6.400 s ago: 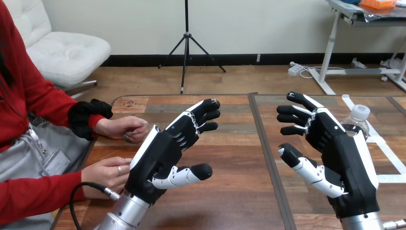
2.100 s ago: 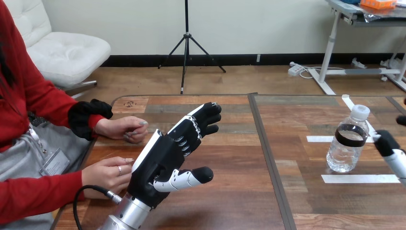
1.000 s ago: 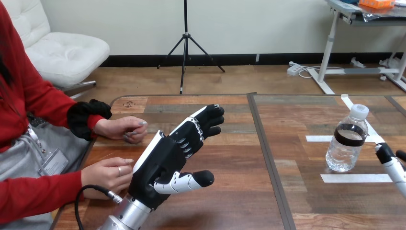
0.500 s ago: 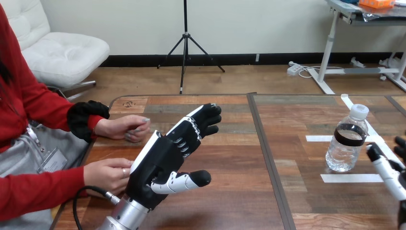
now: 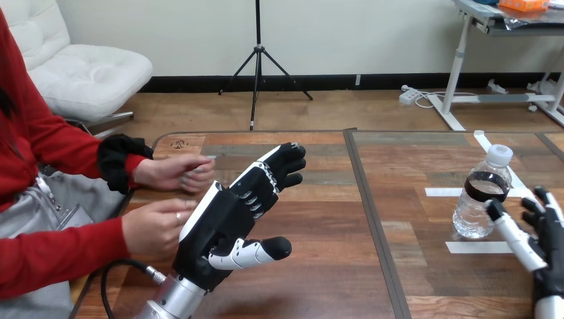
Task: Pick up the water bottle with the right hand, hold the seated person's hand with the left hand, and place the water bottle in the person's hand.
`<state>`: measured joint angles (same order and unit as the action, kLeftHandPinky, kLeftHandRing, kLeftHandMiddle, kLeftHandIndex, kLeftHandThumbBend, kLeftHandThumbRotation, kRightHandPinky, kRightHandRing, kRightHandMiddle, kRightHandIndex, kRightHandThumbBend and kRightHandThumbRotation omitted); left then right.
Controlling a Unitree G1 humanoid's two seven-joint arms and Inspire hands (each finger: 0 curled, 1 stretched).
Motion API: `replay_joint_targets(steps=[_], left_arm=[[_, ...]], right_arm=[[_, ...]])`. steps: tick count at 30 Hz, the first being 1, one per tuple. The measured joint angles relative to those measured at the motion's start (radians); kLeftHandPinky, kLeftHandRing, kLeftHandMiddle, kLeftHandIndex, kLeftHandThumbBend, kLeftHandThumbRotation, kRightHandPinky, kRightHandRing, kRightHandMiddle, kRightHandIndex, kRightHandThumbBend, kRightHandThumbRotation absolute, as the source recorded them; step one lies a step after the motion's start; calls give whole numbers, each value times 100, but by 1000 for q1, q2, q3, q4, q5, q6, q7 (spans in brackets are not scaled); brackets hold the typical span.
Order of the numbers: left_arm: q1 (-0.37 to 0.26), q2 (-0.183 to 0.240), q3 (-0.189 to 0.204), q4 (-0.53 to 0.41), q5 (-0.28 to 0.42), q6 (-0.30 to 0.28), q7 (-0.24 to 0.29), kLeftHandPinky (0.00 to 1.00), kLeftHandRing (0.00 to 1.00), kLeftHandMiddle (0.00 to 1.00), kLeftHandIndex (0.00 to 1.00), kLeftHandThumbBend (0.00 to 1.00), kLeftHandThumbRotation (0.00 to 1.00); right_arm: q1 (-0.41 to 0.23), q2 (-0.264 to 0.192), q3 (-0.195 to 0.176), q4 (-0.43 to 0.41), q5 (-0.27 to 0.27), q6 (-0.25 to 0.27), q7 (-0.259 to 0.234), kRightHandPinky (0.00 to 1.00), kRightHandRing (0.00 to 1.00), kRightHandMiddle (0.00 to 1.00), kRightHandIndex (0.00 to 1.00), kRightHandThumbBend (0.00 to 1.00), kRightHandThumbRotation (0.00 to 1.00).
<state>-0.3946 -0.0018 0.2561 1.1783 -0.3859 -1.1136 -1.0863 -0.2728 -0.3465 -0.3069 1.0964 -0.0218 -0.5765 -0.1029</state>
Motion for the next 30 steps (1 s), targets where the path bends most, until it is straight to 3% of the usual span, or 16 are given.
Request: replay_joint_targets(steps=[14, 30], left_arm=[[0, -1, 3, 0, -9, 0, -21, 89, 92, 92, 90, 100, 48], [0, -1, 17, -1, -41, 0, -52, 89, 92, 92, 90, 100, 48]], right_arm=[[-80, -28, 30, 89, -19, 45, -12, 79, 89, 89, 96, 100, 59], [-140, -50, 58, 132, -21, 104, -10, 81, 89, 90, 96, 100, 58]])
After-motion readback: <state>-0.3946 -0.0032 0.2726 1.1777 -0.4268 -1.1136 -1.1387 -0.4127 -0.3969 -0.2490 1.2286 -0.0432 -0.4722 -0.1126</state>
